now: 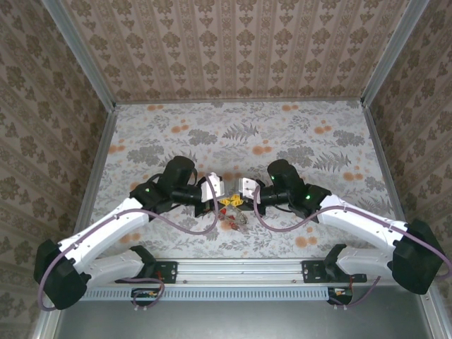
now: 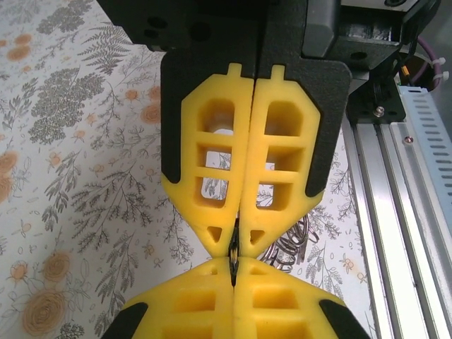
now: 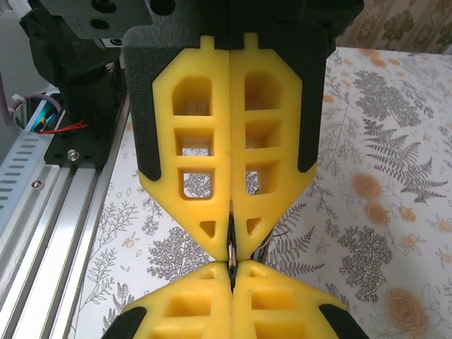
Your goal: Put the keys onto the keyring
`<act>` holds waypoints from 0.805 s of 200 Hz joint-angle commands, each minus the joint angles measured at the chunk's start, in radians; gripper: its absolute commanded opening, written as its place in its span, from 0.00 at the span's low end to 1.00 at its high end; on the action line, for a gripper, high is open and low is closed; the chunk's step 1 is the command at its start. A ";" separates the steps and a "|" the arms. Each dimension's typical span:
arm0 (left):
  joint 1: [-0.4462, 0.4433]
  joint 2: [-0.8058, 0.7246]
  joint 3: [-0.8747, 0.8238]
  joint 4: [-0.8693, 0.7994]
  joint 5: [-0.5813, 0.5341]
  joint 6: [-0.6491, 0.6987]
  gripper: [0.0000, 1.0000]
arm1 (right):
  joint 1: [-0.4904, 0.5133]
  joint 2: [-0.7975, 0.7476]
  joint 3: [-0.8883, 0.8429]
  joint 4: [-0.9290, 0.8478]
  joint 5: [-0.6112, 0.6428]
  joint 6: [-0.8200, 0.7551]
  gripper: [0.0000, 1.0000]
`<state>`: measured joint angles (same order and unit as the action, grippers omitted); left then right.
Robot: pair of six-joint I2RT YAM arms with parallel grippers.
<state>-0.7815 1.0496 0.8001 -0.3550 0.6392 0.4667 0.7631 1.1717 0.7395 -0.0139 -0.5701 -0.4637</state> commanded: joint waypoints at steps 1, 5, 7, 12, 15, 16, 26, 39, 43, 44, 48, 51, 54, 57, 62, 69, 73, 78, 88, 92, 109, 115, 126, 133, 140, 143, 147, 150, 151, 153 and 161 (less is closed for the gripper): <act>0.003 -0.008 0.031 0.079 0.060 -0.048 0.00 | 0.011 0.003 0.009 0.035 0.006 0.026 0.00; 0.006 -0.011 0.030 0.079 0.063 -0.052 0.01 | 0.009 0.001 0.006 0.044 0.006 0.037 0.00; 0.008 -0.013 0.029 0.080 0.063 -0.053 0.03 | 0.009 0.000 0.003 0.048 0.004 0.042 0.00; 0.014 -0.019 0.024 0.078 0.064 -0.055 0.09 | 0.005 -0.003 -0.005 0.065 0.000 0.057 0.00; 0.016 -0.023 0.022 0.078 0.063 -0.056 0.13 | 0.003 -0.006 -0.010 0.077 -0.004 0.066 0.00; 0.017 -0.025 0.021 0.078 0.064 -0.056 0.14 | 0.001 -0.006 -0.012 0.082 -0.005 0.070 0.00; 0.028 -0.045 0.006 0.078 0.062 -0.056 0.22 | -0.010 -0.016 -0.032 0.130 -0.019 0.110 0.00; 0.045 -0.083 -0.020 0.082 0.050 -0.058 0.27 | -0.027 -0.025 -0.052 0.185 -0.044 0.160 0.00; 0.048 -0.096 -0.029 0.086 0.044 -0.062 0.28 | -0.033 -0.027 -0.054 0.195 -0.050 0.172 0.00; 0.049 -0.099 -0.031 0.086 0.042 -0.063 0.28 | -0.035 -0.027 -0.055 0.197 -0.051 0.174 0.00; 0.056 -0.114 -0.042 0.090 0.034 -0.067 0.30 | -0.039 -0.029 -0.055 0.198 -0.059 0.181 0.00; 0.060 -0.124 -0.048 0.092 0.029 -0.069 0.32 | -0.042 -0.030 -0.055 0.197 -0.064 0.184 0.00; 0.065 -0.135 -0.055 0.094 0.022 -0.071 0.34 | -0.045 -0.030 -0.055 0.193 -0.066 0.184 0.00; 0.067 -0.145 -0.061 0.095 0.016 -0.074 0.36 | -0.045 -0.032 -0.055 0.189 -0.068 0.184 0.00; 0.071 -0.161 -0.071 0.097 0.011 -0.078 0.41 | -0.050 -0.033 -0.054 0.183 -0.073 0.184 0.00; 0.076 -0.185 -0.090 0.100 -0.034 -0.079 0.53 | -0.055 -0.035 -0.052 0.173 -0.083 0.183 0.00; 0.077 -0.199 -0.100 0.102 -0.052 -0.076 0.56 | -0.059 -0.035 -0.051 0.168 -0.088 0.184 0.00; 0.077 -0.215 -0.112 0.100 -0.069 -0.070 0.57 | -0.063 -0.035 -0.050 0.162 -0.098 0.182 0.00; 0.076 -0.246 -0.136 0.097 -0.095 -0.047 0.61 | -0.069 -0.038 -0.048 0.153 -0.117 0.182 0.00; 0.077 -0.259 -0.145 0.099 -0.107 -0.039 0.64 | -0.071 -0.039 -0.046 0.150 -0.124 0.180 0.00; 0.076 -0.281 -0.163 0.089 -0.128 0.026 0.69 | -0.075 -0.039 -0.036 0.132 -0.168 0.158 0.00; 0.076 -0.279 -0.164 0.076 -0.121 0.074 0.69 | -0.076 -0.038 -0.030 0.123 -0.187 0.149 0.00; 0.077 -0.266 -0.162 0.048 -0.100 0.179 0.69 | -0.076 -0.031 -0.015 0.105 -0.228 0.128 0.00; 0.076 -0.253 -0.158 0.041 -0.094 0.221 0.68 | -0.076 -0.027 -0.005 0.095 -0.249 0.117 0.00; 0.077 -0.239 -0.157 0.043 -0.102 0.251 0.68 | -0.076 -0.021 0.002 0.090 -0.268 0.112 0.00; 0.076 -0.232 -0.157 0.048 -0.108 0.259 0.67 | -0.076 -0.018 0.006 0.089 -0.276 0.109 0.00; 0.076 -0.223 -0.157 0.055 -0.115 0.269 0.67 | -0.076 -0.015 0.010 0.088 -0.285 0.108 0.00; 0.076 -0.215 -0.156 0.057 -0.118 0.277 0.67 | -0.076 -0.013 0.012 0.089 -0.292 0.106 0.00; 0.076 -0.213 -0.156 0.059 -0.120 0.280 0.66 | -0.076 -0.013 0.013 0.088 -0.294 0.105 0.00; 0.077 -0.208 -0.156 0.060 -0.120 0.286 0.66 | -0.076 -0.010 0.015 0.088 -0.298 0.104 0.00; 0.077 -0.189 -0.151 0.060 -0.118 0.314 0.65 | -0.076 -0.005 0.021 0.088 -0.310 0.102 0.00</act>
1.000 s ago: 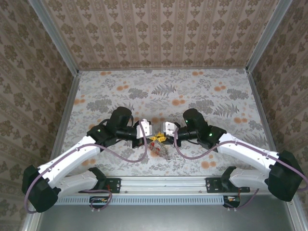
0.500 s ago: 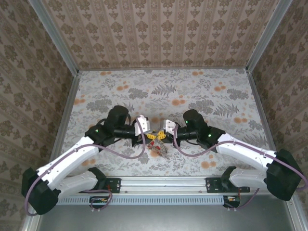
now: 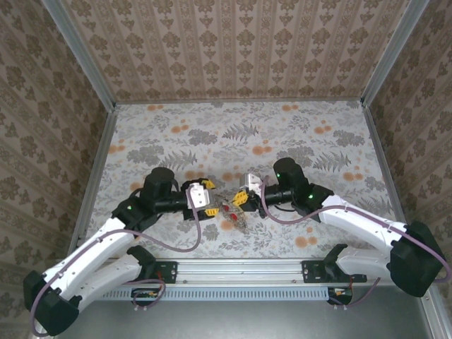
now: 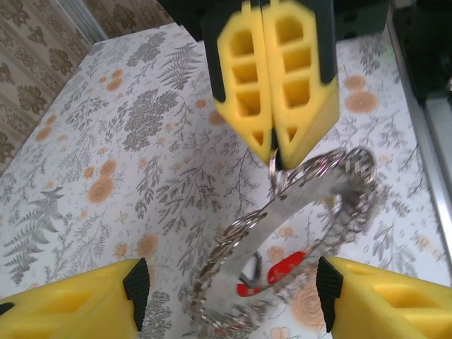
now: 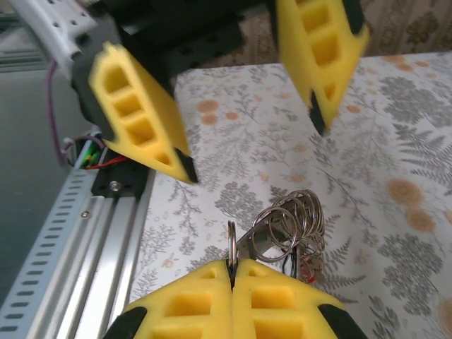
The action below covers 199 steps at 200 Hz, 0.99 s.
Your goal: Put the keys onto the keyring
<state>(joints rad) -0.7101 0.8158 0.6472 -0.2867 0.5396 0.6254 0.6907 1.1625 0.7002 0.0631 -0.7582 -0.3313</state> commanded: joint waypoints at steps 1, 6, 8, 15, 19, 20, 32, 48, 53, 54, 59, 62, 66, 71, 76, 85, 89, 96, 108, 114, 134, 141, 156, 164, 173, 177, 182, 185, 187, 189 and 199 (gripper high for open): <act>0.005 0.049 0.003 -0.008 -0.018 0.159 0.65 | -0.004 0.005 0.063 0.011 -0.123 -0.031 0.00; 0.006 0.060 0.007 -0.011 -0.018 0.175 0.64 | -0.004 0.009 0.067 0.009 -0.130 -0.032 0.00; 0.005 0.066 0.010 -0.012 -0.016 0.180 0.64 | -0.003 0.010 0.069 0.008 -0.133 -0.034 0.00; 0.005 0.081 0.017 -0.018 -0.012 0.197 0.61 | -0.004 0.015 0.077 0.001 -0.143 -0.039 0.00; 0.006 0.091 0.022 -0.023 -0.008 0.206 0.60 | -0.003 0.018 0.080 -0.002 -0.147 -0.042 0.00; 0.005 0.092 0.023 -0.024 -0.006 0.207 0.60 | -0.002 0.018 0.081 -0.004 -0.147 -0.043 0.00; 0.006 0.114 0.037 -0.033 0.009 0.221 0.56 | -0.002 0.024 0.090 -0.017 -0.159 -0.051 0.00; 0.005 0.129 0.047 -0.038 0.047 0.236 0.50 | 0.000 0.027 0.098 -0.036 -0.168 -0.066 0.00; 0.005 0.131 0.048 -0.039 0.058 0.238 0.46 | 0.000 0.028 0.099 -0.041 -0.168 -0.069 0.00; 0.005 0.131 0.049 -0.039 0.060 0.238 0.45 | 0.000 0.028 0.100 -0.042 -0.168 -0.070 0.00; 0.005 0.131 0.050 -0.038 0.067 0.238 0.40 | -0.001 0.028 0.101 -0.045 -0.171 -0.073 0.00; 0.006 0.131 0.050 -0.036 0.072 0.238 0.38 | -0.001 0.029 0.101 -0.049 -0.171 -0.075 0.00; 0.006 0.131 0.051 -0.036 0.079 0.240 0.35 | -0.002 0.029 0.101 -0.053 -0.172 -0.078 0.00; 0.005 0.129 0.052 -0.037 0.086 0.243 0.31 | -0.001 0.029 0.102 -0.059 -0.173 -0.082 0.00; 0.007 0.128 0.052 -0.037 0.092 0.246 0.27 | -0.001 0.029 0.103 -0.065 -0.174 -0.088 0.00; 0.006 0.121 0.052 -0.038 0.097 0.250 0.20 | 0.000 0.030 0.107 -0.081 -0.177 -0.100 0.00; 0.007 0.118 0.052 -0.039 0.097 0.253 0.17 | 0.000 0.030 0.108 -0.087 -0.179 -0.104 0.00; 0.007 0.115 0.055 -0.044 0.129 0.257 0.12 | 0.000 0.031 0.111 -0.104 -0.179 -0.114 0.00; 0.009 0.112 0.066 -0.056 0.147 0.268 0.07 | 0.000 0.032 0.118 -0.132 -0.182 -0.137 0.00; 0.008 0.113 0.073 -0.062 0.157 0.273 0.04 | 0.000 0.034 0.120 -0.146 -0.183 -0.145 0.00; 0.012 0.123 0.091 -0.080 0.203 0.291 0.00 | 0.002 0.040 0.129 -0.178 -0.188 -0.172 0.00; 0.012 0.130 0.099 -0.087 0.219 0.297 0.00 | 0.003 0.041 0.135 -0.196 -0.188 -0.187 0.00; 0.012 0.146 0.117 -0.108 0.241 0.315 0.00 | 0.007 0.049 0.153 -0.249 -0.190 -0.228 0.00; 0.011 0.153 0.127 -0.121 0.251 0.327 0.00 | 0.007 0.053 0.163 -0.283 -0.192 -0.251 0.00; 0.012 0.158 0.136 -0.136 0.264 0.342 0.00 | 0.008 0.058 0.180 -0.332 -0.191 -0.286 0.00; 0.011 0.160 0.139 -0.142 0.268 0.349 0.00 | 0.008 0.060 0.187 -0.355 -0.190 -0.304 0.00; 0.011 0.161 0.143 -0.150 0.272 0.355 0.00 | 0.009 0.063 0.197 -0.384 -0.190 -0.326 0.00; 0.011 0.163 0.147 -0.156 0.277 0.360 0.00 | 0.009 0.064 0.203 -0.400 -0.188 -0.338 0.00; 0.013 0.165 0.150 -0.163 0.282 0.368 0.00 | 0.010 0.064 0.208 -0.411 -0.188 -0.347 0.00; 0.013 0.166 0.153 -0.169 0.287 0.379 0.00 | 0.010 0.065 0.211 -0.424 -0.187 -0.356 0.00; 0.012 0.172 0.166 -0.196 0.303 0.404 0.00 | 0.012 0.067 0.225 -0.470 -0.180 -0.395 0.00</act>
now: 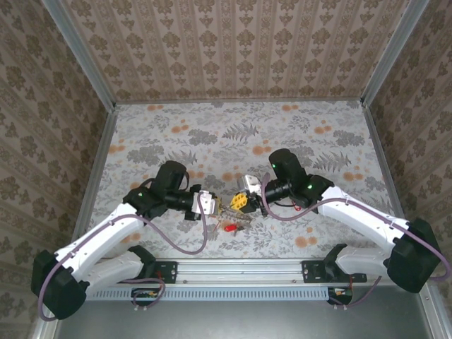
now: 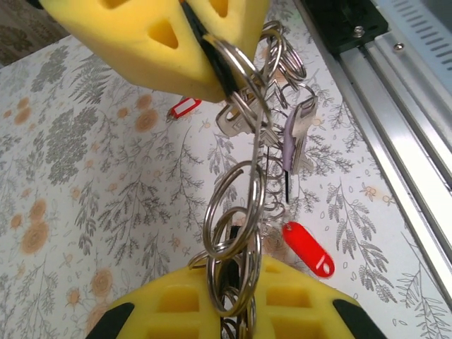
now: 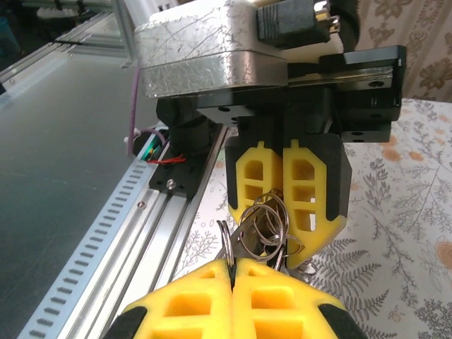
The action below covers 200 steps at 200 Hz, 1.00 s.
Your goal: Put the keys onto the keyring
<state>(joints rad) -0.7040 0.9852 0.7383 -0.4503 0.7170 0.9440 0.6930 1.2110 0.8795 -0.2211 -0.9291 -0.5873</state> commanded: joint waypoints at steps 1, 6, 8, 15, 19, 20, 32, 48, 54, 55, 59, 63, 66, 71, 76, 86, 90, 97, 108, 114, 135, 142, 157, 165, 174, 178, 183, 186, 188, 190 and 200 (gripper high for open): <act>0.007 0.003 0.076 -0.034 0.127 0.088 0.00 | 0.010 0.019 0.048 -0.192 -0.008 -0.142 0.00; 0.007 0.007 0.079 -0.045 0.134 0.097 0.00 | 0.011 0.019 0.056 -0.217 0.000 -0.162 0.00; 0.008 0.009 0.082 -0.048 0.137 0.102 0.00 | 0.012 0.020 0.058 -0.226 0.002 -0.170 0.00; 0.008 0.011 0.087 -0.062 0.141 0.118 0.00 | 0.014 0.019 0.068 -0.256 0.015 -0.192 0.00; 0.007 0.011 0.090 -0.069 0.142 0.125 0.00 | 0.014 0.019 0.073 -0.271 0.022 -0.206 0.00; 0.007 0.011 0.090 -0.069 0.143 0.126 0.00 | 0.015 0.019 0.074 -0.274 0.024 -0.208 0.00; 0.007 0.012 0.094 -0.082 0.141 0.139 0.00 | 0.017 0.019 0.088 -0.310 0.046 -0.241 0.00; 0.009 0.015 0.097 -0.089 0.143 0.141 0.00 | 0.021 0.026 0.106 -0.384 0.067 -0.277 0.00; 0.009 0.019 0.100 -0.094 0.149 0.144 0.00 | 0.025 0.029 0.114 -0.400 0.076 -0.288 0.00; 0.009 0.020 0.101 -0.095 0.150 0.144 0.00 | 0.025 0.029 0.114 -0.403 0.078 -0.290 0.00; 0.008 0.023 0.103 -0.099 0.156 0.147 0.00 | 0.029 0.032 0.118 -0.412 0.083 -0.296 0.00; 0.008 0.027 0.105 -0.104 0.161 0.151 0.00 | 0.033 0.034 0.123 -0.421 0.089 -0.304 0.00; 0.008 0.031 0.108 -0.107 0.165 0.153 0.00 | 0.035 0.035 0.127 -0.426 0.093 -0.309 0.00; 0.009 0.034 0.110 -0.110 0.171 0.159 0.00 | 0.040 0.037 0.132 -0.432 0.097 -0.314 0.00; 0.007 0.039 0.114 -0.114 0.175 0.163 0.00 | 0.044 0.039 0.137 -0.434 0.095 -0.317 0.00; 0.007 0.045 0.115 -0.118 0.179 0.173 0.00 | 0.046 0.041 0.142 -0.429 0.085 -0.316 0.00; 0.006 0.047 0.116 -0.117 0.181 0.174 0.00 | 0.049 0.040 0.143 -0.423 0.079 -0.315 0.00; 0.007 0.051 0.117 -0.118 0.184 0.178 0.00 | 0.052 0.042 0.141 -0.411 0.068 -0.312 0.00; 0.008 0.057 0.121 -0.117 0.190 0.184 0.00 | 0.054 0.045 0.139 -0.395 0.049 -0.306 0.00; 0.006 0.060 0.124 -0.117 0.193 0.188 0.00 | 0.053 0.048 0.139 -0.390 0.041 -0.306 0.00; 0.005 0.066 0.131 -0.119 0.217 0.204 0.00 | 0.059 0.056 0.135 -0.368 0.033 -0.311 0.00; 0.006 0.070 0.134 -0.125 0.230 0.209 0.00 | 0.061 0.060 0.137 -0.365 0.036 -0.314 0.00; 0.004 0.084 0.147 -0.151 0.254 0.230 0.00 | 0.067 0.068 0.156 -0.375 0.045 -0.324 0.00; 0.001 0.092 0.155 -0.171 0.260 0.240 0.00 | 0.069 0.071 0.166 -0.382 0.050 -0.331 0.00; -0.002 0.098 0.163 -0.187 0.263 0.252 0.00 | 0.072 0.077 0.176 -0.389 0.056 -0.340 0.00; -0.004 0.099 0.165 -0.191 0.263 0.255 0.00 | 0.074 0.079 0.182 -0.394 0.057 -0.347 0.00; -0.005 0.099 0.164 -0.190 0.263 0.256 0.00 | 0.074 0.083 0.187 -0.399 0.058 -0.352 0.00; -0.005 0.099 0.163 -0.189 0.266 0.255 0.00 | 0.075 0.087 0.191 -0.401 0.057 -0.355 0.00; -0.006 0.099 0.162 -0.187 0.266 0.253 0.00 | 0.076 0.089 0.193 -0.404 0.055 -0.357 0.00; -0.006 0.099 0.162 -0.186 0.266 0.252 0.00 | 0.076 0.091 0.195 -0.405 0.054 -0.359 0.00; -0.006 0.099 0.163 -0.179 0.275 0.250 0.00 | 0.080 0.100 0.206 -0.416 0.045 -0.369 0.00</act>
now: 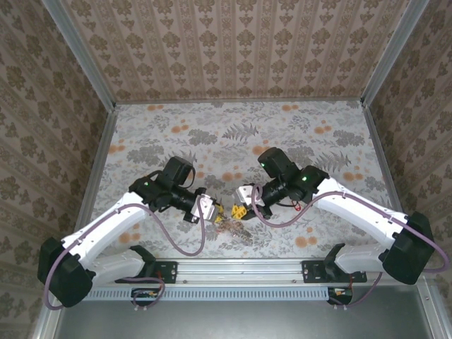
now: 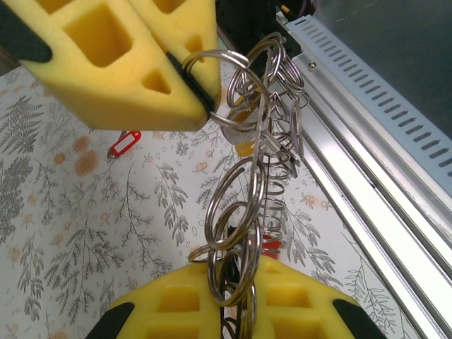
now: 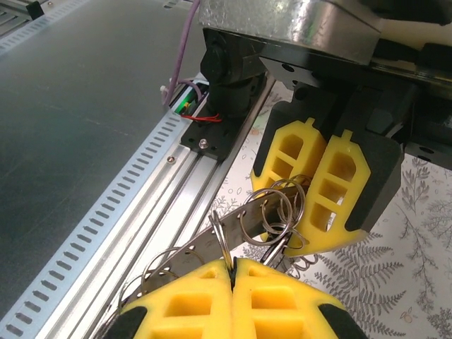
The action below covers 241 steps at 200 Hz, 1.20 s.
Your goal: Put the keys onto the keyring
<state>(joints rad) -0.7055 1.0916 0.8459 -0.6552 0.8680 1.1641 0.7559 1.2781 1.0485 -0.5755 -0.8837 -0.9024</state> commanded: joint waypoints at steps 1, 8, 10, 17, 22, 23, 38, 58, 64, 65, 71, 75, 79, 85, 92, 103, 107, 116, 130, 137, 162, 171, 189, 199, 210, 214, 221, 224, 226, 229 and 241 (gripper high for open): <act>-0.004 -0.007 0.056 0.027 0.124 0.029 0.00 | 0.017 0.035 0.037 -0.063 -0.002 -0.055 0.00; -0.005 -0.006 0.055 0.034 0.128 0.026 0.00 | 0.020 0.042 0.045 -0.072 -0.011 -0.066 0.00; -0.006 -0.006 0.056 0.035 0.128 0.025 0.00 | 0.023 0.044 0.047 -0.075 -0.013 -0.068 0.00; -0.007 -0.002 0.058 0.038 0.130 0.023 0.00 | 0.027 0.049 0.052 -0.086 -0.019 -0.082 0.00; -0.008 -0.001 0.060 0.040 0.131 0.023 0.00 | 0.030 0.051 0.055 -0.090 -0.025 -0.087 0.00; -0.008 0.001 0.060 0.041 0.131 0.023 0.00 | 0.030 0.051 0.056 -0.090 -0.026 -0.089 0.00; -0.007 0.007 0.062 0.043 0.135 0.024 0.00 | 0.034 0.055 0.056 -0.089 -0.053 -0.098 0.00; -0.012 0.017 0.064 0.045 0.141 0.024 0.00 | 0.040 0.053 0.052 -0.074 -0.091 -0.091 0.00; -0.014 0.020 0.065 0.045 0.145 0.022 0.00 | 0.042 0.052 0.051 -0.070 -0.097 -0.091 0.00; -0.013 0.019 0.065 0.045 0.145 0.022 0.00 | 0.042 0.053 0.050 -0.069 -0.099 -0.090 0.00; -0.013 0.022 0.065 0.048 0.148 0.020 0.00 | 0.044 0.053 0.049 -0.068 -0.101 -0.089 0.00; -0.013 0.022 0.065 0.049 0.152 0.019 0.00 | 0.044 0.053 0.048 -0.066 -0.101 -0.089 0.00; -0.014 0.024 0.064 0.052 0.153 0.017 0.00 | 0.046 0.052 0.046 -0.063 -0.101 -0.087 0.00; -0.014 0.025 0.061 0.058 0.156 0.014 0.00 | 0.047 0.051 0.039 -0.053 -0.101 -0.084 0.00; -0.014 0.028 0.060 0.066 0.160 0.011 0.00 | 0.049 0.048 0.029 -0.032 -0.106 -0.071 0.00; -0.014 0.033 0.060 0.074 0.163 0.008 0.00 | 0.048 0.043 0.003 0.027 -0.138 -0.033 0.00; -0.014 0.035 0.058 0.078 0.163 0.009 0.00 | 0.049 0.040 -0.006 0.048 -0.149 -0.017 0.00; -0.017 0.038 0.055 0.085 0.163 0.005 0.00 | 0.049 0.035 -0.024 0.105 -0.173 0.016 0.00; -0.016 0.040 0.048 0.096 0.159 0.003 0.00 | 0.049 0.026 -0.056 0.173 -0.194 0.064 0.00; -0.017 0.038 0.043 0.103 0.156 0.002 0.00 | 0.049 0.020 -0.071 0.195 -0.199 0.080 0.00; -0.017 0.023 0.021 0.129 0.139 -0.009 0.00 | 0.049 0.004 -0.107 0.231 -0.209 0.111 0.00; -0.018 0.017 0.014 0.139 0.135 -0.013 0.00 | 0.047 -0.004 -0.116 0.230 -0.214 0.118 0.00; -0.017 0.010 0.009 0.146 0.128 -0.015 0.00 | 0.047 -0.018 -0.125 0.216 -0.211 0.118 0.00; -0.017 0.007 0.007 0.149 0.123 -0.015 0.00 | 0.048 -0.026 -0.122 0.170 -0.194 0.096 0.00; -0.018 0.005 0.008 0.146 0.118 -0.014 0.00 | 0.048 -0.031 -0.116 0.121 -0.165 0.066 0.00; -0.018 0.004 0.010 0.145 0.116 -0.012 0.00 | 0.049 -0.034 -0.113 0.101 -0.152 0.055 0.00; -0.017 0.004 0.012 0.139 0.113 -0.007 0.00 | 0.048 -0.036 -0.106 0.073 -0.132 0.040 0.00; -0.018 0.005 0.012 0.135 0.111 -0.004 0.00 | 0.048 -0.037 -0.103 0.059 -0.124 0.034 0.00; -0.018 0.005 0.012 0.134 0.110 -0.003 0.00 | 0.049 -0.037 -0.101 0.050 -0.120 0.029 0.00; -0.018 0.005 0.013 0.133 0.107 0.000 0.00 | 0.048 -0.037 -0.097 0.044 -0.114 0.021 0.00; -0.020 0.004 0.015 0.126 0.098 0.006 0.00 | 0.048 -0.034 -0.078 -0.026 -0.083 -0.010 0.00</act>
<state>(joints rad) -0.7334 1.1152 0.8330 -0.6582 0.9417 1.1831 0.7742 1.2465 0.9482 -0.4328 -0.9928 -0.8368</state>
